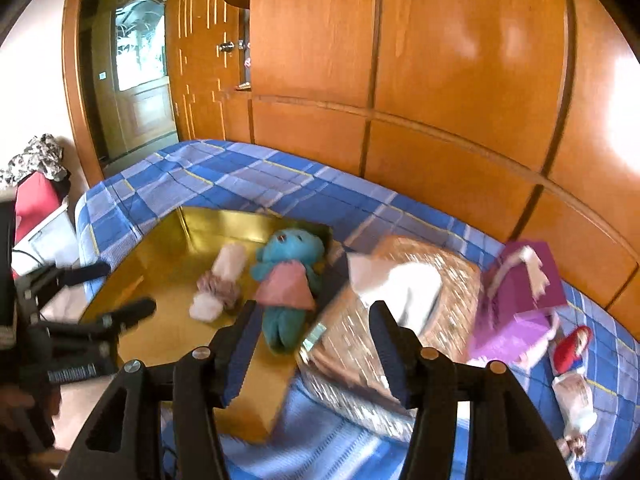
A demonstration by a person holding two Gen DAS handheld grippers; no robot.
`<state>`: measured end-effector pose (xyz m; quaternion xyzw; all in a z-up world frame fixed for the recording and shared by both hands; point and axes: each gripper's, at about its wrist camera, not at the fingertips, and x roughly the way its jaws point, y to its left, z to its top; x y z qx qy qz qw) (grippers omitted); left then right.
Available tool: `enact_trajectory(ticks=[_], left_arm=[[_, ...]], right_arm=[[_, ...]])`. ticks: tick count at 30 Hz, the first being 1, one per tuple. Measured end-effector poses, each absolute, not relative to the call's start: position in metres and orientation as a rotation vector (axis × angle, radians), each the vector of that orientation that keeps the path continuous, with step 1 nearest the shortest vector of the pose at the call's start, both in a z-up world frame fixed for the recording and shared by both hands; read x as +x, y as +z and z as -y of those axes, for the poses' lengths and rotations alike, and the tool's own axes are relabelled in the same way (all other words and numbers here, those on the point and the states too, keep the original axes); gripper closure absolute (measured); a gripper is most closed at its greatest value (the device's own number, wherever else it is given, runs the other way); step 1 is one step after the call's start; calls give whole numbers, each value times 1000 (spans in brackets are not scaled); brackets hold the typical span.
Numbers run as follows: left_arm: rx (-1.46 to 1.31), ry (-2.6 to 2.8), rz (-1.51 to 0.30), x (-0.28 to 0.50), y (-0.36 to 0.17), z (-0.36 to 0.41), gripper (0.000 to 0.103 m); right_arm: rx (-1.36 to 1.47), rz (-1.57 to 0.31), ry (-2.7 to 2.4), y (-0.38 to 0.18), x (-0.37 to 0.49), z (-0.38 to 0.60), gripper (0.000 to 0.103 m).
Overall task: Organize soft objects
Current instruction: 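Move the left tool back to the bed and grasp the beige rolled cloth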
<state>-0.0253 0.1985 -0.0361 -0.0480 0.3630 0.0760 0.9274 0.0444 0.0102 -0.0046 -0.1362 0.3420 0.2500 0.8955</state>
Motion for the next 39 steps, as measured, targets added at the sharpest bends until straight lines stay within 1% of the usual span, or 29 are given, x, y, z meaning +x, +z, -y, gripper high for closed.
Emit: enact_trajectory(ticks=[13, 21, 25, 31, 35, 39], left_arm=[[6, 29, -726, -25, -27, -147, 21], [134, -198, -702, -29, -13, -91, 21], [215, -337, -691, -27, -7, -51, 21], [364, -518, -652, -21, 4, 26, 21], [497, -566, -666, -3, -8, 84, 21], [607, -586, -707, 23, -37, 134, 33]], right_arm=[[-163, -859, 298, -49, 18, 97, 47], [-100, -974, 128, -82, 1, 160, 47], [-39, -1018, 45, -94, -12, 194, 47], [11, -1042, -16, -102, -27, 218, 47], [41, -1031, -29, -100, -31, 227, 47], [71, -1016, -34, -98, -32, 237, 46]])
